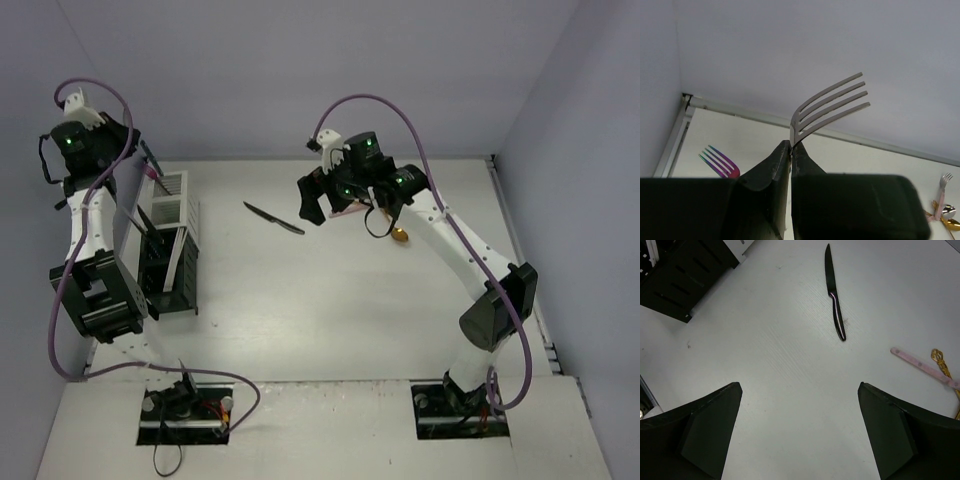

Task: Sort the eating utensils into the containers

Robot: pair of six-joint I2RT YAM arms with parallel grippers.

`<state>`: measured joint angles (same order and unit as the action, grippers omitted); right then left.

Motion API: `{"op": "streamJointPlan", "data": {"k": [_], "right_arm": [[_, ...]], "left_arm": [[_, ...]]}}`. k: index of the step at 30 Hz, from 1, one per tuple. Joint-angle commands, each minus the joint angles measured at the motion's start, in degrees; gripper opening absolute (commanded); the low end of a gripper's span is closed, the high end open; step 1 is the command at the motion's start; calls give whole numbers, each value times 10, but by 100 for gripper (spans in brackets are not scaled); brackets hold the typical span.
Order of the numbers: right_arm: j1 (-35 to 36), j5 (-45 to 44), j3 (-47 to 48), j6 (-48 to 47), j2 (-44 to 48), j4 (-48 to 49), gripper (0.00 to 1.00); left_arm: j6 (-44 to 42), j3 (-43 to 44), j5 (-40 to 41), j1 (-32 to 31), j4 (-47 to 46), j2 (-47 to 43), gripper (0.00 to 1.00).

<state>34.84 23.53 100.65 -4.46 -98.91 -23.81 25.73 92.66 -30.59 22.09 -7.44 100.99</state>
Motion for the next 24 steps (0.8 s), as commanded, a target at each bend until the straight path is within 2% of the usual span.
{"op": "streamJointPlan", "data": {"k": [1, 11, 24], "right_arm": [[-14, 15, -8, -12, 24, 25, 100], [-20, 22, -13, -12, 21, 25, 100], [-26, 23, -12, -12, 15, 25, 100]], "left_arm": [[-11, 37, -16, 1, -104, -10, 0], [-29, 30, -25, -1, -121, 23, 0], [-48, -23, -42, -2, -120, -16, 1]]}}
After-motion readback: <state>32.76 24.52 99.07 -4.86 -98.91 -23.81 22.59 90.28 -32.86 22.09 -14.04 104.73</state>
